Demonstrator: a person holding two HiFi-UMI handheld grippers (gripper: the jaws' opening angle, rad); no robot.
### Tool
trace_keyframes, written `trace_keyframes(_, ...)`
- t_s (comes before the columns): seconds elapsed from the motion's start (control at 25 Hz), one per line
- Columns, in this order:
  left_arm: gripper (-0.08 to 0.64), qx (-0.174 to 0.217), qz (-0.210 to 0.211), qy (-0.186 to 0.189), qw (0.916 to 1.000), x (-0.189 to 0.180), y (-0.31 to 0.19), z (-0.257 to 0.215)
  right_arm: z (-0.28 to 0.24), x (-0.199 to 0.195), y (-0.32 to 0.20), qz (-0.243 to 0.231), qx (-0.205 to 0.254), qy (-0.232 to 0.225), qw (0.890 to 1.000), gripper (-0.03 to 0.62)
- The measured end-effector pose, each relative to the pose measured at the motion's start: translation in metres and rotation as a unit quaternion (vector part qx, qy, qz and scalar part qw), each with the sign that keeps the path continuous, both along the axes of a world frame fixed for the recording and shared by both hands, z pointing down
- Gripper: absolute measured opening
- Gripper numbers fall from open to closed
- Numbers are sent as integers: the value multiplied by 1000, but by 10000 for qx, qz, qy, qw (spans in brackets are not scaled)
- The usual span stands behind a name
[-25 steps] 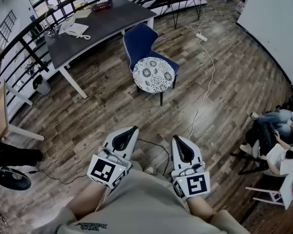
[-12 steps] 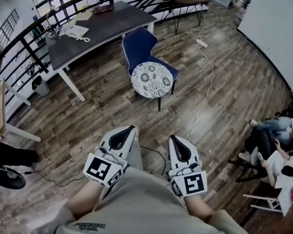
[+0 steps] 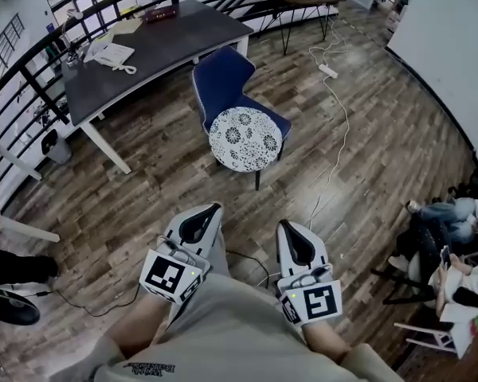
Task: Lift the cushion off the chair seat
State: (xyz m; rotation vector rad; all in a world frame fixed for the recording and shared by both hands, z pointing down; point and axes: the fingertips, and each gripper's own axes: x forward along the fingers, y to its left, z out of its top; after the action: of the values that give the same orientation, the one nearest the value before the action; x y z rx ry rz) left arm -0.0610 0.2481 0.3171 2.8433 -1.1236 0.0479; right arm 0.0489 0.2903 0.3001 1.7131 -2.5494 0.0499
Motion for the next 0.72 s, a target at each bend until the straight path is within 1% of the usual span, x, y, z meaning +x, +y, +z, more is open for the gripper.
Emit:
trace_keyframes(0.16, 5, -97, 84, 72, 9999, 3, -55, 4, 12, 2, -51, 117, -159, 73, 9998, 3)
trace_keyframes(0.32, 4, -218, 277, 9, 9994, 9, -111, 7, 14, 6, -102, 272, -315, 61, 9991, 3)
trace_keyframes(0.48, 5, -391, 369, -66, 9985, 11, -166, 9, 18, 8, -152, 366, -457, 52, 9983, 3)
trace_keyframes(0.6, 5, -392, 476, -151, 9980, 13, -204, 7, 15, 10, -190, 446, -544, 17, 9975, 3)
trace_keyframes(0.72, 4, -375, 505, -217, 9978, 11, -240, 4, 6, 8, -227, 503, -529, -31, 9973, 3)
